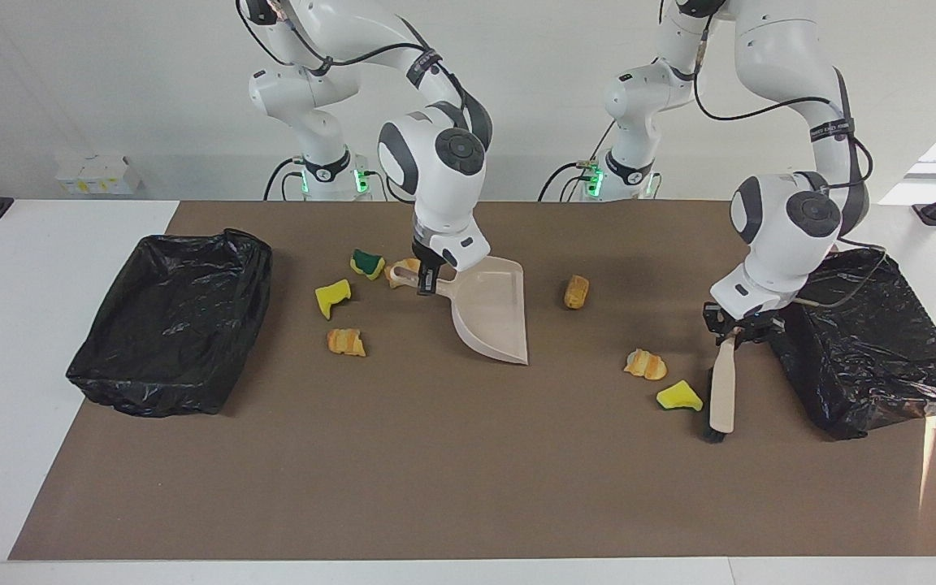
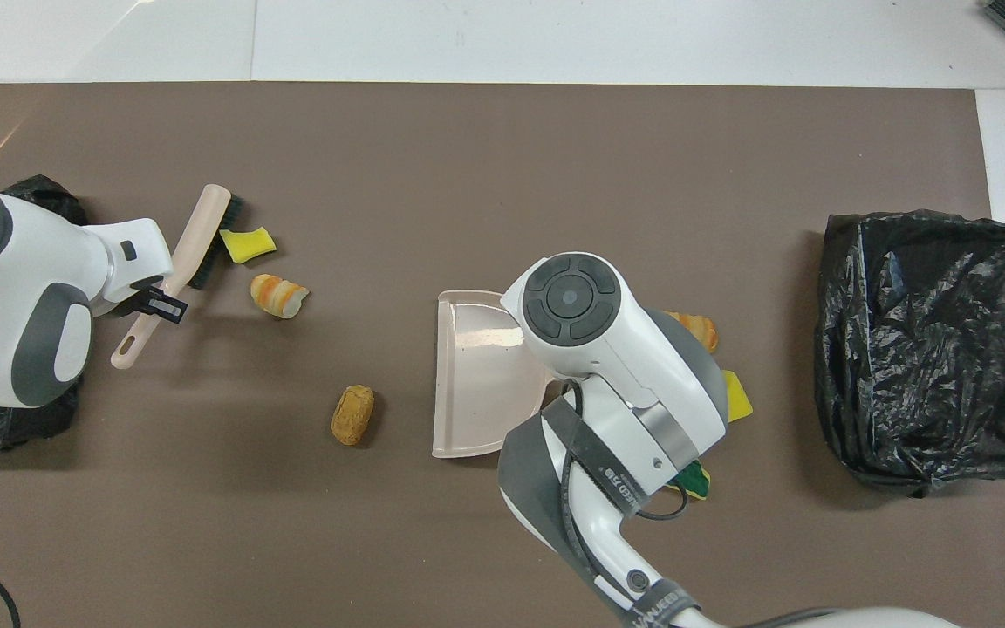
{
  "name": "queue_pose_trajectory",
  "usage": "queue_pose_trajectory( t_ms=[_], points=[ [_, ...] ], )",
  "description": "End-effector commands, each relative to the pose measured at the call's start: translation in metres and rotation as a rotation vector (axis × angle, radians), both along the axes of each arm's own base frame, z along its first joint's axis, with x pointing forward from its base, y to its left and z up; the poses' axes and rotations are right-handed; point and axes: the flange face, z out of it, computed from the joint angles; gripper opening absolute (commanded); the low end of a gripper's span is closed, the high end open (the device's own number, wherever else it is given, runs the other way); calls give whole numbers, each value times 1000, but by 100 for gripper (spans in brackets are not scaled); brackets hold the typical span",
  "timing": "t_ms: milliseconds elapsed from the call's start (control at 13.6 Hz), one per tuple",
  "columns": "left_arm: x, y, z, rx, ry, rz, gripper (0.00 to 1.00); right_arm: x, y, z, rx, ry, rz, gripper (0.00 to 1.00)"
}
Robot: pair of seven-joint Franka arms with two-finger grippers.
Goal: Sweep and dump trash in bin
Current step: 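Lower the dustpan near the bread while the left gripper positions the brush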
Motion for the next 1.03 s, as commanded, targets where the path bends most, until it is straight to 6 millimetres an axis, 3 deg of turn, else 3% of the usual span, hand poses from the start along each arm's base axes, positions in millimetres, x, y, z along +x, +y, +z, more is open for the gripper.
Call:
queue_pose_trajectory(
  t_ms=[0, 369, 516, 737, 811, 959],
  points=[
    [-29, -23, -8, 35, 33, -57, 0, -3, -5, 3, 14, -10, 0, 0],
    [-70, -57, -11, 89, 158, -105, 0, -9, -3, 2, 15, -10, -127, 0],
    [-80, -65, -11, 112, 208, -32, 0, -23, -2, 1, -3, -5, -152, 0],
    [-101, -100, -6, 132, 273, 24, 0, -31, -3, -2, -18, -1, -150, 0],
    [-104, -111, -4, 133, 280, 45, 0, -35, -6, -3, -21, 2, -145, 0],
    [-104, -112, 8, 137, 250, 107, 0, -38, -5, -4, -23, 5, -135, 0]
  ],
)
